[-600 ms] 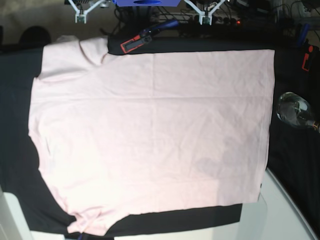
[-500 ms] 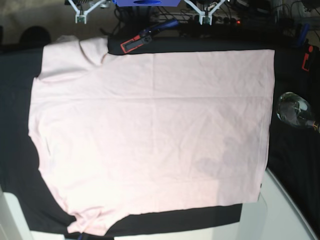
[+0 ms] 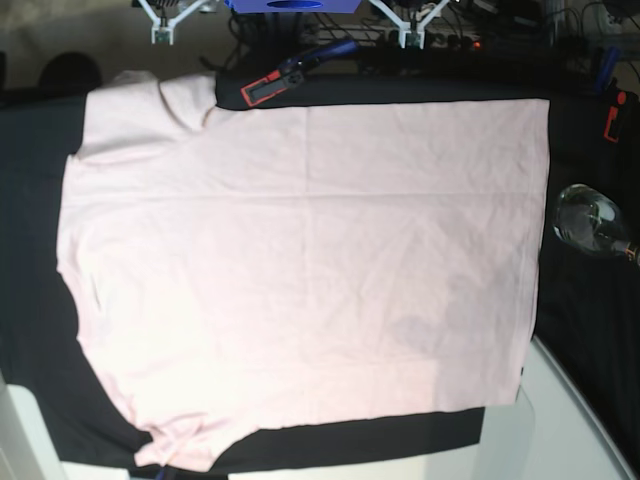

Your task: Fold the T-shirt properly

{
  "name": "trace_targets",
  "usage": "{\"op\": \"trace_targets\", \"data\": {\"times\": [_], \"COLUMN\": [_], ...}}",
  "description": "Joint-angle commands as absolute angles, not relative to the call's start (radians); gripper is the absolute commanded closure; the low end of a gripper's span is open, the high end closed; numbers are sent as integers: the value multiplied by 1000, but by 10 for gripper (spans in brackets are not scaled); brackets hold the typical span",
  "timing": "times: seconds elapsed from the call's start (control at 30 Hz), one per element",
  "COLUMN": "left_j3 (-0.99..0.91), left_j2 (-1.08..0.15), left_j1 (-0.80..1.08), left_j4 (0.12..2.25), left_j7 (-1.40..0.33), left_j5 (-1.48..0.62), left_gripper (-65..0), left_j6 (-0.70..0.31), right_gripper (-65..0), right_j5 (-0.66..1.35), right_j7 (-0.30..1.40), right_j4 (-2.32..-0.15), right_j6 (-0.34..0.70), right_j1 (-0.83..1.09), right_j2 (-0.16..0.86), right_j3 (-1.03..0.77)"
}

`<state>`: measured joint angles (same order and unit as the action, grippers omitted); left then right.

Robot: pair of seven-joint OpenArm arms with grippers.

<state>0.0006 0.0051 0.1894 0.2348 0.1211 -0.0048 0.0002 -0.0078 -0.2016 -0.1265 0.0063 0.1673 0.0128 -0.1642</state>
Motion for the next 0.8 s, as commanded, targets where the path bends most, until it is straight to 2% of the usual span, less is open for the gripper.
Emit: {"op": "trace_targets", "data": {"times": [0.0,0.03,0.1,0.17,0.2,0.27,0.3,0.33,0.4,0.43,0.53,0.6,0.77], "left_j3": [4,5,5,5,5,5,1,-4,-4,-4,5,5,-1], "left_j2": [2,2,2,2,2,2,2,2,2,2,1,-1,-39], "left_j1": [203,203,203,203,203,203,203,203,205,205,206,225,360], "left_j4": [239,240,240,240,239,237,237,237,240,240,242,255,504], "left_j7": [128,130,130,131,130,128,128,130,131,133,133,136,136], "left_j5": [2,4,4,4,4,2,-2,-4,-4,-4,-1,2,-5], "left_gripper": [-376,-381,-380,-370,-336,-165,-62,0,-13,-18,-17,-17,0], "left_j6": [4,4,4,4,4,4,4,4,4,4,4,4,4], "right_gripper": [-605,-631,-634,-625,-598,-451,-357,-247,-28,0,-33,0,0], "right_j5": [-7,-7,-7,-7,-7,-7,-7,-7,-5,-5,-5,-5,-5], "right_j7": [-208,-211,-214,-214,-214,-214,-214,-214,-214,-214,-216,-216,-216], "right_j4": [-125,-131,-133,-133,-133,-133,-133,-133,-133,-133,-133,-166,-358], "right_j6": [1,1,1,1,1,1,1,1,1,1,1,1,1], "right_j1": [179,188,191,191,193,193,193,193,193,193,202,222,352], "right_j2": [13,13,13,13,13,13,13,13,13,13,13,13,13], "right_j3": [-168,-168,-168,-168,-168,-168,-168,-171,-176,-176,-176,-176,-176]}}
